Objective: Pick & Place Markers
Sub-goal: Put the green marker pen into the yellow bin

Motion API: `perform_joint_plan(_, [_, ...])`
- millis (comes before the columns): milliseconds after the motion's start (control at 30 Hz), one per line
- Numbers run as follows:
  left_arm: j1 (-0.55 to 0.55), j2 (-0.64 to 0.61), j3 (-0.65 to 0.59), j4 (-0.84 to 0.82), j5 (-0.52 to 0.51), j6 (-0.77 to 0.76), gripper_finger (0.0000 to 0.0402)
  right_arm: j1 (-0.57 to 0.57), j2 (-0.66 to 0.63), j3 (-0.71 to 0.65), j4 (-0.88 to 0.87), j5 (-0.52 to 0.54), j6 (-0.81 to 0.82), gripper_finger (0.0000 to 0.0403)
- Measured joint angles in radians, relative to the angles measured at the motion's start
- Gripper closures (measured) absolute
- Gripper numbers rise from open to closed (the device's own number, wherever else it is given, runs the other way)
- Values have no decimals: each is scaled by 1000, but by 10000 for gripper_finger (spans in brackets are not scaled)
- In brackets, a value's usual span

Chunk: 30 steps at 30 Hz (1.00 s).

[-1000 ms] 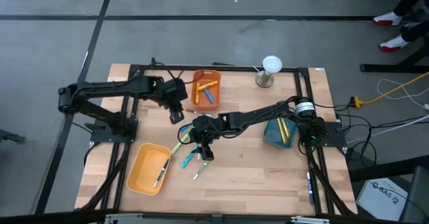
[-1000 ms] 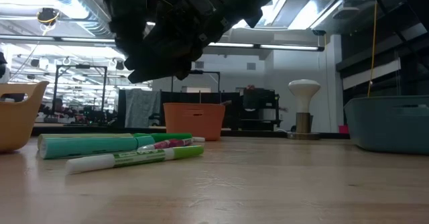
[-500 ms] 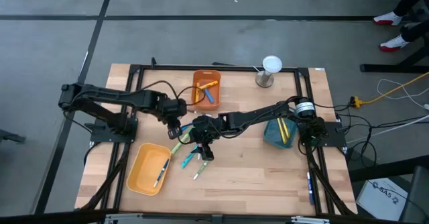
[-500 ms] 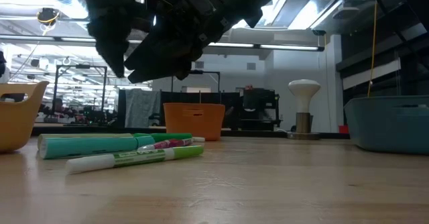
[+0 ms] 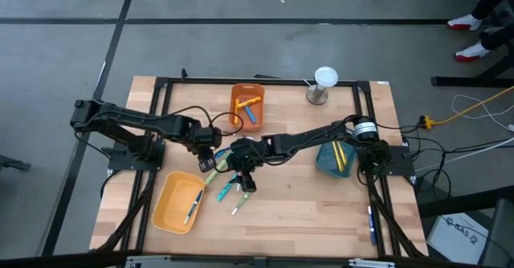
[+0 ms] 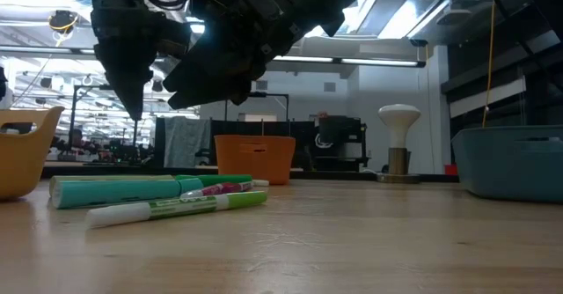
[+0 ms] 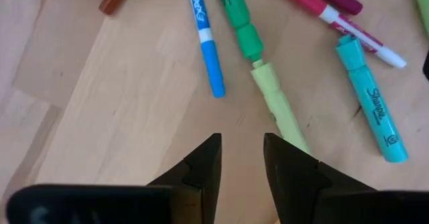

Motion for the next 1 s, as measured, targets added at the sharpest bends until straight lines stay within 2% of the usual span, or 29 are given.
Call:
perform_joint_plan(333, [0,14,0,150,-8,101,298,0,0,0,2,0,0,187])
perform_joint_plan(567, [0,22,0,216,-149,203,303,0,0,0,16,0,11,187])
perform_joint_plan(800, [0,13,0,220,-239,273,304,7,0,0,5,-6,208,187])
perform_joint_plan(1000, [-1,-11,0,222,-274,281,304,7,0,0,-126,-120,288,187])
